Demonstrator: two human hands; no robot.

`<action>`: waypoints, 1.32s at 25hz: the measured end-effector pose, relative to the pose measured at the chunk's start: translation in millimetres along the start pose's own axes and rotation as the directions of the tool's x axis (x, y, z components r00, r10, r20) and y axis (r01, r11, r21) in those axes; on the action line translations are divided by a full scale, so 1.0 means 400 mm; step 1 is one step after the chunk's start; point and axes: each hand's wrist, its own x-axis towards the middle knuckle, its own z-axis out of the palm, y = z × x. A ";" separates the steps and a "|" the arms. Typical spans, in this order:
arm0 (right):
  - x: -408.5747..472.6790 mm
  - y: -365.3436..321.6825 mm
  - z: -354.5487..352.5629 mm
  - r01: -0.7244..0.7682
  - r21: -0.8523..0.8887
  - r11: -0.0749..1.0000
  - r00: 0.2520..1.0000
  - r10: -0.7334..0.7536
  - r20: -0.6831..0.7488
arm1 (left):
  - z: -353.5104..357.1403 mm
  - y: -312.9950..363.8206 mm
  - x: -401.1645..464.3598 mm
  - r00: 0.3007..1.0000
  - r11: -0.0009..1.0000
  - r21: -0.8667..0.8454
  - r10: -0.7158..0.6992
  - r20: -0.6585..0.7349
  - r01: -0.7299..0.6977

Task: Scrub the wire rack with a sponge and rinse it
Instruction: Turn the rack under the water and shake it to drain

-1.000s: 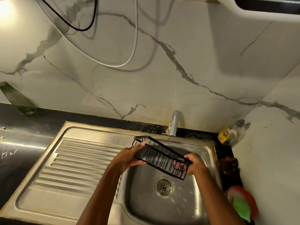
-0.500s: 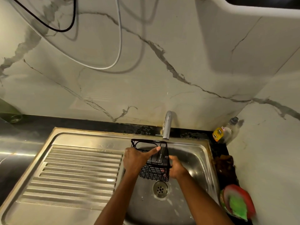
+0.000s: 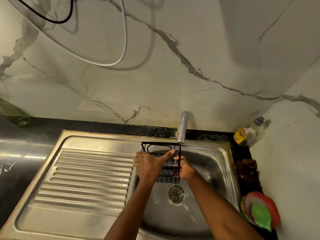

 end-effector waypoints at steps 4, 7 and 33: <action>0.013 0.004 0.015 0.018 -0.013 1.000 1.000 -0.018 -0.009 | 0.001 -0.012 0.002 1.000 1.000 0.014 -0.008 -0.030 0.009; 0.040 0.013 0.027 0.057 -0.039 0.998 0.998 -0.058 -0.020 | -0.008 -0.012 0.001 0.999 1.000 0.013 -0.007 -0.050 0.007; -0.003 -0.061 0.048 0.278 -0.111 0.954 0.960 -0.278 0.022 | -0.159 -0.147 0.075 0.994 0.839 -0.541 -0.099 -0.053 0.055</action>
